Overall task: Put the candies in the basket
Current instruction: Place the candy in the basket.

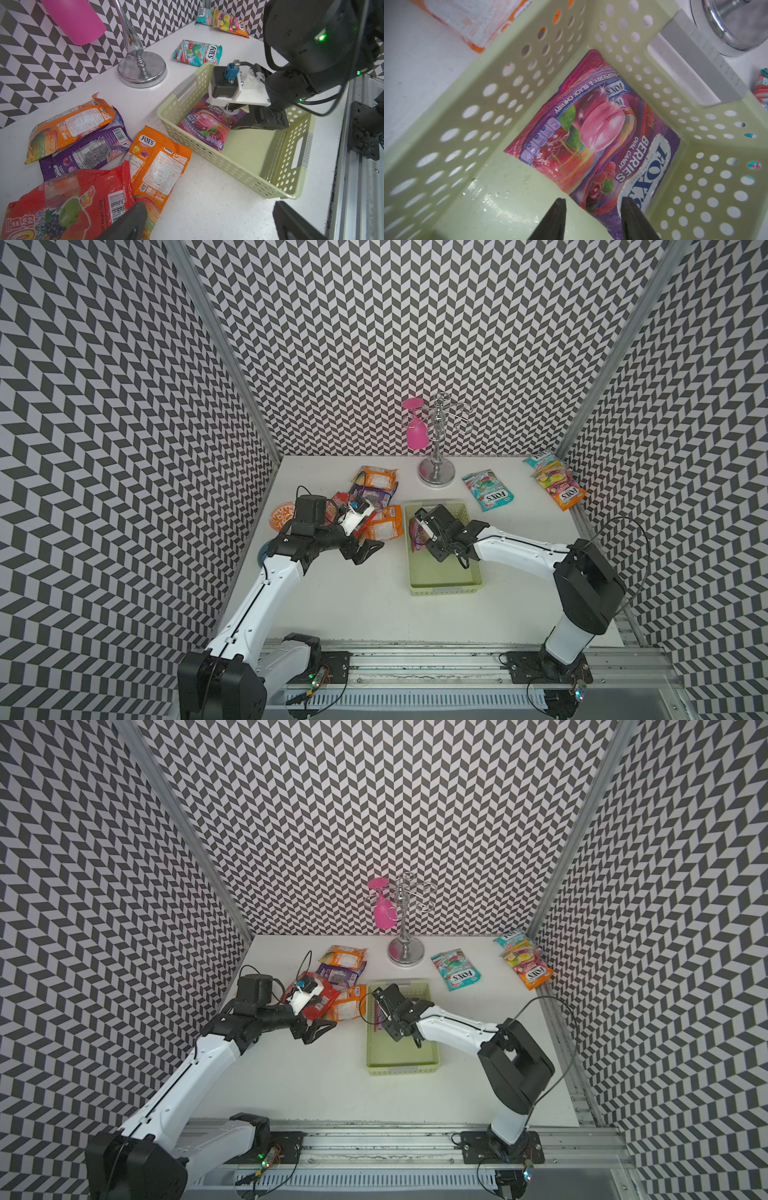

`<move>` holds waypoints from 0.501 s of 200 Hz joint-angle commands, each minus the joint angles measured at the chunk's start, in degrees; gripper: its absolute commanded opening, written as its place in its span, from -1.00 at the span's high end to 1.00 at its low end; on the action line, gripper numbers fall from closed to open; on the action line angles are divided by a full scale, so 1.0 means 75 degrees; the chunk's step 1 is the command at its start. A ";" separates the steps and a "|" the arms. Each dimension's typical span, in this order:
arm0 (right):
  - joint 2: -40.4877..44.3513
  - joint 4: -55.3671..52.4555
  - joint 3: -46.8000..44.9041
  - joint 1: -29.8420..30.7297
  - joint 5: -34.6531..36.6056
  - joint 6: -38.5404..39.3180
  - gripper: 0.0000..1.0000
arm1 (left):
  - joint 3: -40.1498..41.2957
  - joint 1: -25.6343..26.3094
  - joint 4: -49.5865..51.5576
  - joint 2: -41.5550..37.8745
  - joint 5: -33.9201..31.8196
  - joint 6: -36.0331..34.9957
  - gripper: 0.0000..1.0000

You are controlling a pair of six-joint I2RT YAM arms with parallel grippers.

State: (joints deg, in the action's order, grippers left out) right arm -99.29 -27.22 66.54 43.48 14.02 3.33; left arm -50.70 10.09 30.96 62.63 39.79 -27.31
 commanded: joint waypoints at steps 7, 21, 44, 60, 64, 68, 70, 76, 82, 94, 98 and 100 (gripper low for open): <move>0.0064 0.0236 0.0378 -0.0270 -0.0351 -0.0186 0.17 | -0.0262 -0.0044 -0.0028 -0.0064 0.0141 0.0073 -0.98; 0.0148 0.0298 0.0439 -0.0342 -0.0466 -0.0196 0.22 | -0.0145 -0.0044 -0.0119 -0.0089 0.0154 0.0054 -0.97; -0.0049 0.0344 0.0408 -0.0384 -0.0521 -0.0323 0.23 | -0.0228 -0.0056 -0.0068 -0.0031 0.0120 0.0069 -0.98; -0.0289 0.0635 0.0209 -0.0419 -0.0664 -0.0506 0.27 | -0.0241 -0.0056 -0.0067 -0.0053 0.0155 0.0082 -0.98; -0.0379 0.0695 0.0179 -0.0424 -0.0709 -0.0524 0.27 | -0.0204 -0.0056 -0.0083 -0.0064 0.0150 0.0080 -0.98; -0.0457 0.0747 0.0155 -0.0439 -0.0739 -0.0544 0.28 | -0.0182 -0.0050 -0.0105 -0.0063 0.0161 0.0079 -0.98; -0.0507 0.0770 0.0152 -0.0442 -0.0749 -0.0548 0.28 | -0.0170 -0.0054 -0.0108 -0.0071 0.0160 0.0079 -0.98; -0.0656 0.0809 0.0157 -0.0453 -0.0741 -0.0564 0.29 | -0.0155 -0.0055 -0.0120 -0.0064 0.0155 0.0070 -0.98; -0.0785 0.0789 0.0175 -0.0454 -0.0675 -0.0595 0.30 | -0.0166 -0.0055 -0.0110 -0.0054 0.0128 0.0071 -0.98; -0.0973 0.0772 0.0221 -0.0478 -0.0531 -0.0648 0.30 | -0.0250 -0.0056 -0.0068 -0.0021 0.0088 0.0120 -0.98; -0.1004 0.0798 0.0209 -0.0494 -0.0511 -0.0665 0.31 | -0.0268 -0.0056 -0.0062 -0.0019 0.0085 0.0126 -0.98; -0.1025 0.0818 0.0201 -0.0499 -0.0499 -0.0672 0.31 | -0.0277 -0.0056 -0.0056 -0.0016 0.0085 0.0132 -0.98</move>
State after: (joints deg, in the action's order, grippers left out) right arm -103.94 -23.49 68.73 40.29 9.96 0.14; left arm -50.70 10.07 30.96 62.63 39.83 -27.09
